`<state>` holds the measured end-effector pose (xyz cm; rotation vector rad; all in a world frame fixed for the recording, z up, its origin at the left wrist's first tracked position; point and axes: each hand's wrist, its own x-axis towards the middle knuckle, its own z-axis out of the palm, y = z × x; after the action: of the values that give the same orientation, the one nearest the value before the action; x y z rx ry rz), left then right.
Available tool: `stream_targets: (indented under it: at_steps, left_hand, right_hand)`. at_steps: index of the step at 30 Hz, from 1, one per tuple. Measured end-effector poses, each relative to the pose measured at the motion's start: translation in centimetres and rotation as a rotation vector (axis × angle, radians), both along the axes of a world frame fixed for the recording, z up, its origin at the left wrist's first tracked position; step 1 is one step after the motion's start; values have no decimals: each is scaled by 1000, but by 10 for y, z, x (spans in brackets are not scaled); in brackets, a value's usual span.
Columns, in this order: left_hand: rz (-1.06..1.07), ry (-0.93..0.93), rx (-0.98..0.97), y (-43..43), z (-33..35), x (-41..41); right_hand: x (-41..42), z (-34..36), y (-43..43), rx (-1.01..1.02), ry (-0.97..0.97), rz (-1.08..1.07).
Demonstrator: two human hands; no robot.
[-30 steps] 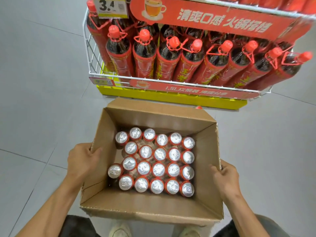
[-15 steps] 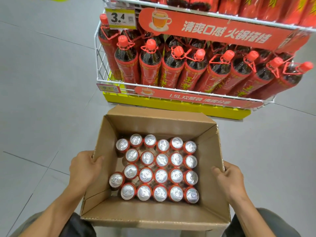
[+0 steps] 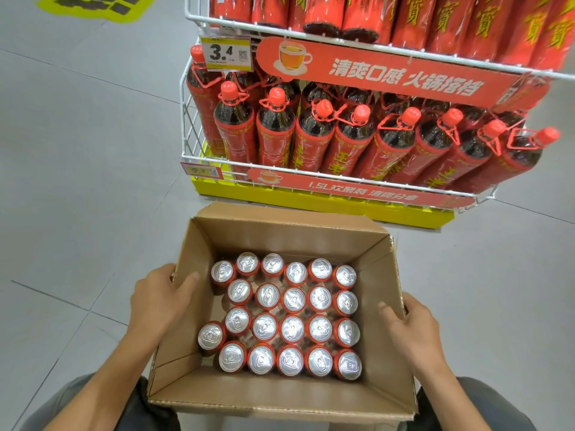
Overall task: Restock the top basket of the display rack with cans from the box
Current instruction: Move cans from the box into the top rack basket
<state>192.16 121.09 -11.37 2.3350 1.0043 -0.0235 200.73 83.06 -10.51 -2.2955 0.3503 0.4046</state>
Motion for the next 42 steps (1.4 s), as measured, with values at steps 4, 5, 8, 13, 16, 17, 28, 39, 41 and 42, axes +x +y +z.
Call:
stream_targets:
  at_steps: [4,5,8,13,16,17,28,39,41,42]
  left_hand:
    - [-238,-230,243,-19,27,9]
    - [-328,-301,307,-24,33,12]
    - [-655,-351,347,-35,29,27]
    - [-879,71,250,-33,-24,67]
    - [-859,196,222,-23,-58,83]
    - [-831,209,207,-19,-68,87]
    - [-609,130,184,-19,-150,97]
    - [-482,63,167,-38,-150,90]
    - [-484,37,154,-37,-144,90]
    - [-483,28,148,-36,-140,90]
  right_hand:
    - [2,23,18,-142,-432,190]
    - [4,29,24,-167,-526,249]
    - [16,27,49,-183,-605,479]
    - [45,-21,92,-277,-316,795]
    - [60,-57,112,-358,-205,891]
    - [64,-69,116,-382,-178,908]
    - [80,-158,128,-690,-329,1019]
    - [78,-156,130,-697,-337,998]
    - [79,-149,128,-666,-328,990]
    - [79,-144,127,-640,-320,984]
